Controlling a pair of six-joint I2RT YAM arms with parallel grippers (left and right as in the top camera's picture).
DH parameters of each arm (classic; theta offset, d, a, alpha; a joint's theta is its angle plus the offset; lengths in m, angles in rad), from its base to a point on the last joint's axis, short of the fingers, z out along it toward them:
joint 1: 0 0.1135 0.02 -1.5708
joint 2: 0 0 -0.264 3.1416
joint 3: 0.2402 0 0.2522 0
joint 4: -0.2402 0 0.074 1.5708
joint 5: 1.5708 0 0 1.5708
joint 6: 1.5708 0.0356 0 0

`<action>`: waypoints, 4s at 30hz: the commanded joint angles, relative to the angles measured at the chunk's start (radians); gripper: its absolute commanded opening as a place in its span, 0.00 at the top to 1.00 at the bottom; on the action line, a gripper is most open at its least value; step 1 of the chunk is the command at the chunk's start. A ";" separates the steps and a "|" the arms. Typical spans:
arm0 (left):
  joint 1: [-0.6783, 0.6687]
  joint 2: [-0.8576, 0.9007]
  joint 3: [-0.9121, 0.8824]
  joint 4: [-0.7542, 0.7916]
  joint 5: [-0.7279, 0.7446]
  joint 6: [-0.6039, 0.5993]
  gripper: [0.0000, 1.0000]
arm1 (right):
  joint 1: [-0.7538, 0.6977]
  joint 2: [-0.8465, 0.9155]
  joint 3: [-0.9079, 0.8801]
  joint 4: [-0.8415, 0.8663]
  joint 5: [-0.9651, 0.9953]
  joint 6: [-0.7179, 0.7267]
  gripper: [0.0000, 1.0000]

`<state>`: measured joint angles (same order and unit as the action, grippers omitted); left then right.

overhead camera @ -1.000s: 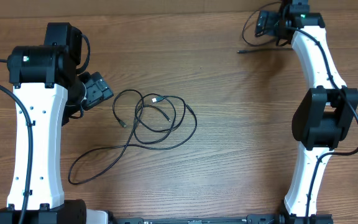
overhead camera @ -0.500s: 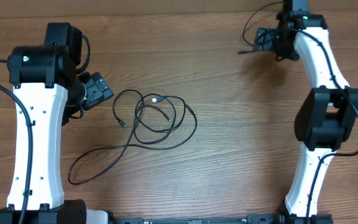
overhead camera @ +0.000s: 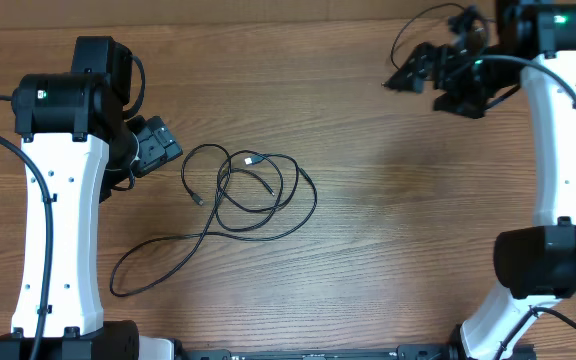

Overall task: Untangle cables
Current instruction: 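Move the right gripper to the remaining cable loops at center, then grasp a strand of the central cable with the right gripper, then pull the strand up-right with the right gripper, separating it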

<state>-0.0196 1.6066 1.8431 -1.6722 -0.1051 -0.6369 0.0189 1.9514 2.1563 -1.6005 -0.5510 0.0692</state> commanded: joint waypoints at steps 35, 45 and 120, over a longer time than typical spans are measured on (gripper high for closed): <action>0.000 0.002 -0.007 0.002 0.002 0.005 0.00 | 0.551 0.060 -0.536 0.669 0.138 -0.010 0.00; 0.000 0.002 -0.007 0.002 0.002 0.005 0.00 | 0.551 0.060 -0.536 0.681 0.211 0.028 0.00; 0.000 0.002 -0.007 0.002 0.002 0.005 0.00 | 0.330 -0.403 -0.243 0.610 0.655 0.140 0.96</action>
<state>-0.0196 1.6066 1.8423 -1.6722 -0.1055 -0.6369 0.4229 1.5940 1.8893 -0.9771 0.0090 0.2089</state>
